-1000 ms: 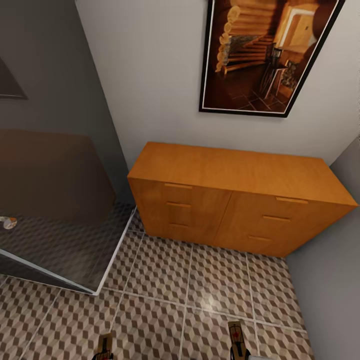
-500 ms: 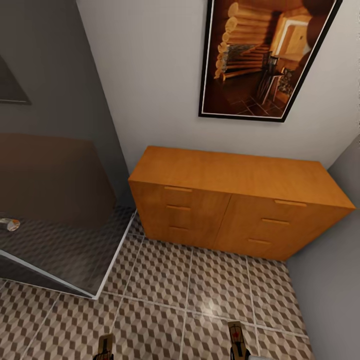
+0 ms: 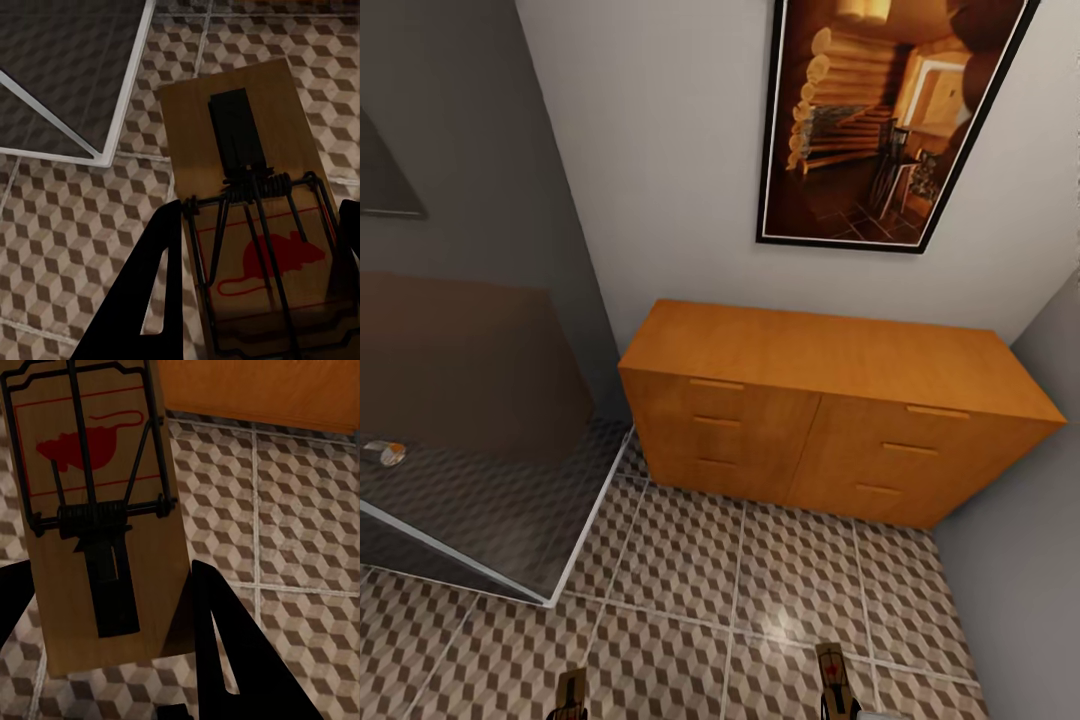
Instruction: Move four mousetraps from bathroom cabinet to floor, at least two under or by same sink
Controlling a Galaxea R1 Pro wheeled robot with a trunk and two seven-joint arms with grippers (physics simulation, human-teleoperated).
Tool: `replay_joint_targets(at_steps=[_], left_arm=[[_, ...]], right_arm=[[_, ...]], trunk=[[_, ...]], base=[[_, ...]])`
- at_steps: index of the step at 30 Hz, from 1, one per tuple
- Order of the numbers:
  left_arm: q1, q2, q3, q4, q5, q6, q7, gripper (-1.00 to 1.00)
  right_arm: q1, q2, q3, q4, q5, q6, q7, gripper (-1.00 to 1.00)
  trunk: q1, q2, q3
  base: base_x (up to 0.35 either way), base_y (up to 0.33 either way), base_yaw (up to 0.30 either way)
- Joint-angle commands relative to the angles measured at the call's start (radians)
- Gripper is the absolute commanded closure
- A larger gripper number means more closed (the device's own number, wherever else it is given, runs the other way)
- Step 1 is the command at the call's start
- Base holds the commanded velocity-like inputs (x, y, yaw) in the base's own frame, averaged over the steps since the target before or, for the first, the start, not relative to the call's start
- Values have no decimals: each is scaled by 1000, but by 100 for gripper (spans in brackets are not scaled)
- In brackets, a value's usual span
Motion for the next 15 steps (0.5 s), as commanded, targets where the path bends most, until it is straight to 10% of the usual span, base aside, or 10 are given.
replay_joint_targets(at_steps=[1, 15], left_arm=[[-1, -1, -8, 3, 6, -5, 5, 100], [-1, -2, -8, 3, 6, 12, 4, 100]], right_arm=[[-1, 0, 9, 1, -8, -3, -3, 100], [-1, 0, 9, 1, -8, -3, -3, 100]], trunk=[[1, -2, 0], [1, -2, 23]], base=[[0, 0, 0], [-16, 0, 0]])
